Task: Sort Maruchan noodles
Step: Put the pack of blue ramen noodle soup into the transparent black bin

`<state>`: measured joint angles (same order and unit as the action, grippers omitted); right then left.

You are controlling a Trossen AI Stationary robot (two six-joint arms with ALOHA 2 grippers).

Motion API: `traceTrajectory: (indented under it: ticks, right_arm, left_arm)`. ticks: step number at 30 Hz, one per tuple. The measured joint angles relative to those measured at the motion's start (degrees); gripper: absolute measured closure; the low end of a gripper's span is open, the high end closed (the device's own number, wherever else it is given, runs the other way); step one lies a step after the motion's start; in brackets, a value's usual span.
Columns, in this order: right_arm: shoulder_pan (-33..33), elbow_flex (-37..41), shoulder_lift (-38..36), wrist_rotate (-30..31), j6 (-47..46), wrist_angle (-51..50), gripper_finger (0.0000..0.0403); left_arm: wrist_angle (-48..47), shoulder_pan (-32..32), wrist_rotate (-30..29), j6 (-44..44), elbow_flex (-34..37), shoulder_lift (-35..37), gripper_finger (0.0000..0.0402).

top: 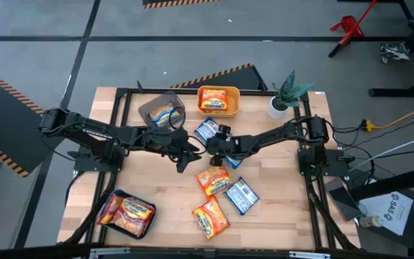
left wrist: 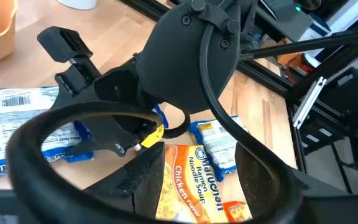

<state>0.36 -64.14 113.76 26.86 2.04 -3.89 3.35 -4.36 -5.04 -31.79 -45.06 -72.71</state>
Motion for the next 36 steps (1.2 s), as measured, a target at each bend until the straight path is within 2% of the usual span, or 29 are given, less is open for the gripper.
traceTrajectory:
  ticks: [7,12,17,20,22,27,32,34,36]
  right_arm:
    - [1.04,0.0,0.02,0.52,2.48,-0.68,0.0173]
    - [1.61,-0.09,-0.05,2.15,6.85,-1.85,0.0171]
    - [2.26,-0.5,-0.01,-0.4,8.64,-2.93,0.0173]
    - [4.6,-1.6,0.04,6.79,8.82,-4.18,0.0173]
    - [5.93,-2.24,0.01,9.51,9.63,-4.12,0.0173]
    - [6.17,-3.66,-0.79,7.08,10.37,-5.14,0.0173]
    - [4.46,-3.56,-0.97,9.55,5.09,-7.82,0.0173]
    - [2.52,-3.54,-1.74,7.57,2.44,-8.1,0.0173]
    - [-0.08,-3.4,-2.86,1.63,-1.41,-8.15,0.0178]
  left_arm:
    - [-1.15,-0.2,1.71,0.46,0.0,0.01,0.0211]
    - [-2.05,-0.56,1.72,0.5,0.0,0.01,0.0211]
    - [-2.48,-0.74,1.56,0.5,0.0,0.02,0.0211]
    - [-2.55,-0.74,1.56,0.52,0.0,0.01,0.0211]
    - [-2.55,-0.74,1.56,0.57,0.0,0.02,0.0211]
    - [-2.53,-0.63,1.16,0.81,-0.02,0.02,0.0211]
    - [-2.81,-0.63,1.16,0.85,-0.02,0.02,0.0211]
    - [-2.84,-0.63,1.16,0.87,-0.02,0.02,0.0211]
    - [-2.84,-0.63,1.13,0.89,-0.02,0.02,0.0211]
